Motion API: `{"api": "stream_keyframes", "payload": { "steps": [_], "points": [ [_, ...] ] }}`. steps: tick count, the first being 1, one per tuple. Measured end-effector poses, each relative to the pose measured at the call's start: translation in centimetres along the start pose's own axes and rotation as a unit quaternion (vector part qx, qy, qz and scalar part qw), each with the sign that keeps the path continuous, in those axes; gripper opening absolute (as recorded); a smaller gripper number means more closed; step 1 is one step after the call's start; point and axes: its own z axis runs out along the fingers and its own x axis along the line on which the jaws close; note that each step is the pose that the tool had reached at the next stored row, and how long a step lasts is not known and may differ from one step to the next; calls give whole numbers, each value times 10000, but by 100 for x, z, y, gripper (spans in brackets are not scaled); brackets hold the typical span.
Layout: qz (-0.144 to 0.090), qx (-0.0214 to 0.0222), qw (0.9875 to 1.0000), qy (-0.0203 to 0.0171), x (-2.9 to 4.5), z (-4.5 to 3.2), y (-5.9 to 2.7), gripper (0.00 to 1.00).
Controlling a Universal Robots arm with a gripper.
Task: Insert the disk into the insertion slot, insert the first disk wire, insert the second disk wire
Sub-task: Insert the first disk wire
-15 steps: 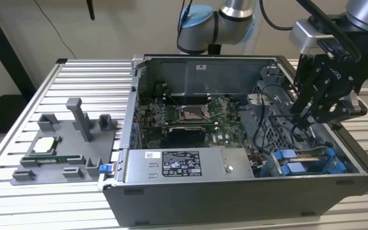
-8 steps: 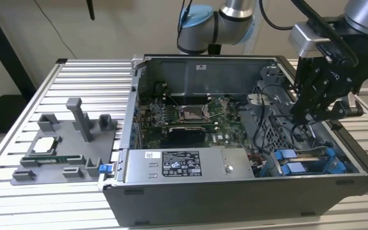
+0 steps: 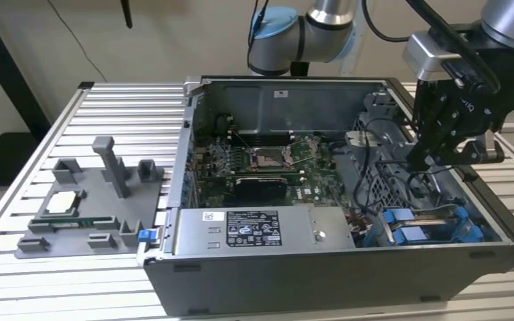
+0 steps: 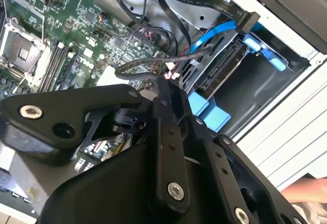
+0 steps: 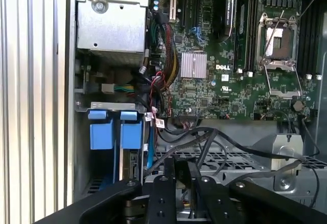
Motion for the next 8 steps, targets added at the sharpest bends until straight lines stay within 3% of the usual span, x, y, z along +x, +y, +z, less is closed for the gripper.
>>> {"api": "stream_keyframes", "payload": {
  "steps": [8],
  "points": [
    [0, -1, 10000, 2, 11, 11, -12, 0]
  ]
}}
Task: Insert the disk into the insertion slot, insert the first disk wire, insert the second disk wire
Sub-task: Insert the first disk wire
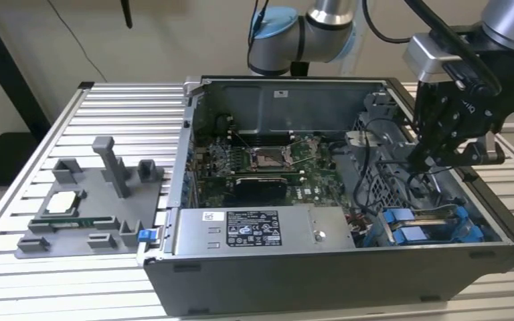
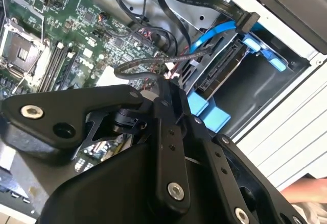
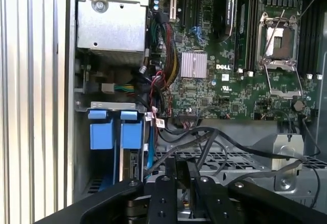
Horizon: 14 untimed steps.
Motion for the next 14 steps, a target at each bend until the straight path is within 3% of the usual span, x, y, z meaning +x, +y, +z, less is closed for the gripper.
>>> {"api": "stream_keyframes", "payload": {
  "steps": [14],
  "points": [
    [9, -26, 10000, 0, 224, 46, -132, 0]
  ]
}}
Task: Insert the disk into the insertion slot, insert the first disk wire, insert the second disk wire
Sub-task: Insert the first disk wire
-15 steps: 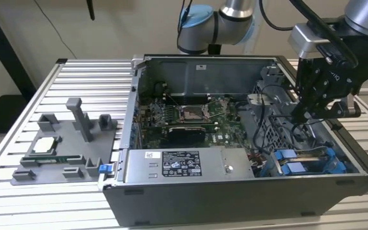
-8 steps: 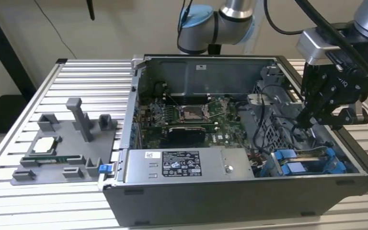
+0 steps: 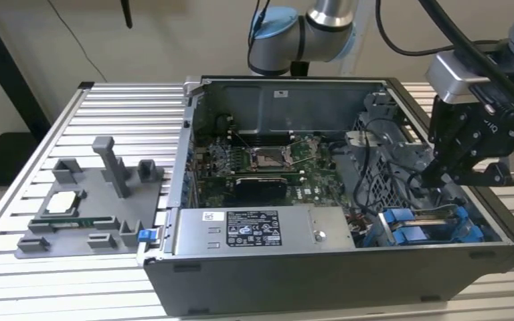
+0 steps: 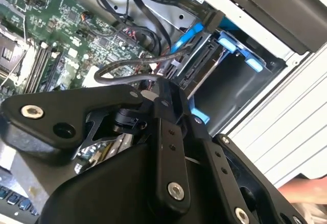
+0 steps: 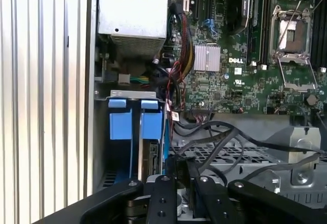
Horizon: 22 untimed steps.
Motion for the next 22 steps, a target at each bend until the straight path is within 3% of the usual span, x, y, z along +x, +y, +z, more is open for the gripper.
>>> {"api": "stream_keyframes", "payload": {
  "steps": [8, 16, 22],
  "points": [
    [3, -10, 10000, 0, 85, 51, -103, 0],
    [4, -14, 10000, 7, 105, 130, -247, 0],
    [7, -13, 10000, 30, 113, 160, -262, 0]
  ]
}}
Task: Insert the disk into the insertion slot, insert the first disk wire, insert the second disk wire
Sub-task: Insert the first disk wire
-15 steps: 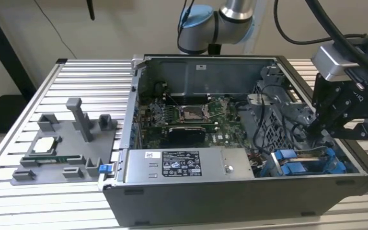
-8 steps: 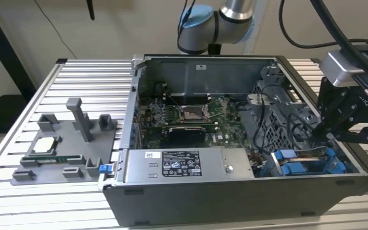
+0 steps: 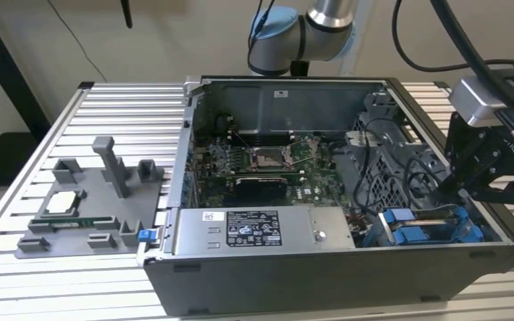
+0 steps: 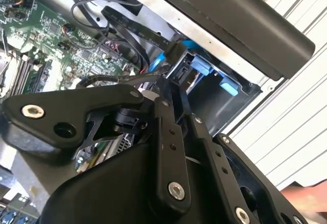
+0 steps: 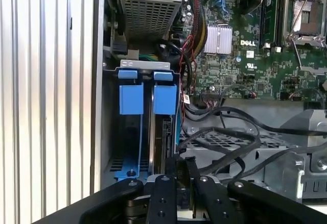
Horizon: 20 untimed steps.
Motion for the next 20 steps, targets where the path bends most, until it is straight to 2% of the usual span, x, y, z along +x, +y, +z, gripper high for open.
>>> {"api": "stream_keyframes", "payload": {
  "steps": [2, 4, 9, 20],
  "points": [
    [1, -1, 10000, 10, 1, 5, -1, 0],
    [28, 2, 10000, 37, 3, 22, -2, 0],
    [186, 21, 9998, 74, 10, 79, -3, 0],
    [339, 40, 9994, 87, 31, 133, 3, 0]
  ]
}}
